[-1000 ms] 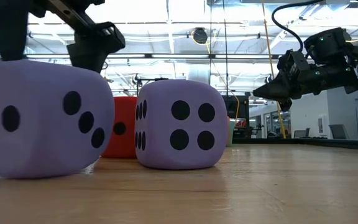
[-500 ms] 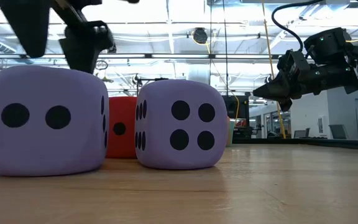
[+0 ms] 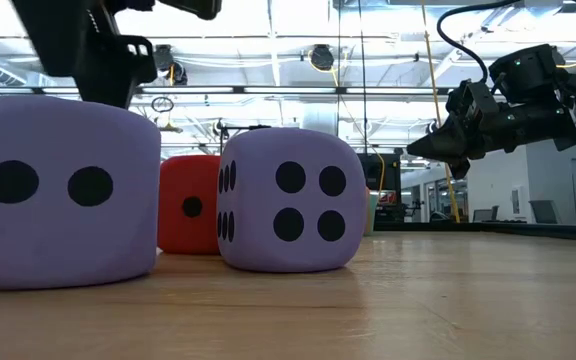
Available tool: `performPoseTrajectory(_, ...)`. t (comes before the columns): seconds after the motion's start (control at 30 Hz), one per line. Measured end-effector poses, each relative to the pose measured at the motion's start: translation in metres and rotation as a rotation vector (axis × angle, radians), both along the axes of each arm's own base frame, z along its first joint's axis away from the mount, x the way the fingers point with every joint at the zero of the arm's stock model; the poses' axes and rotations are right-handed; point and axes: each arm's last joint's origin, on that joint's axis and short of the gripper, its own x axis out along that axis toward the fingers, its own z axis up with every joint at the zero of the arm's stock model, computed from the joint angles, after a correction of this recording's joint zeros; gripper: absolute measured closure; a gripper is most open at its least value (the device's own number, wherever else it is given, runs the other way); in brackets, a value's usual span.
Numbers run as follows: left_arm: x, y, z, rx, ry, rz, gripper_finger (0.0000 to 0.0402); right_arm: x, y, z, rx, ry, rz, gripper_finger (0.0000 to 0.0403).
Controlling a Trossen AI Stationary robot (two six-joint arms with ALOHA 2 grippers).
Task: Pick & Place Dice
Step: Put the left large violet die into the blue bin, then put the large violet die into the blue bin
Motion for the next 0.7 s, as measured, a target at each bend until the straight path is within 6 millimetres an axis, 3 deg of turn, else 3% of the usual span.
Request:
performPoseTrajectory(0.47,-0.007,-0.004,0.000,0.057,0.023,0.045,0.0005,0.000,0.000,0.000,-0.003,0.001,0.000,0.0403)
performPoseTrajectory(0.7,-0.004,-0.012,0.013,0.059,-0.045,0.059,0.0005,0.000,0.000,0.000,-0.006,0.001,0.001,0.0403)
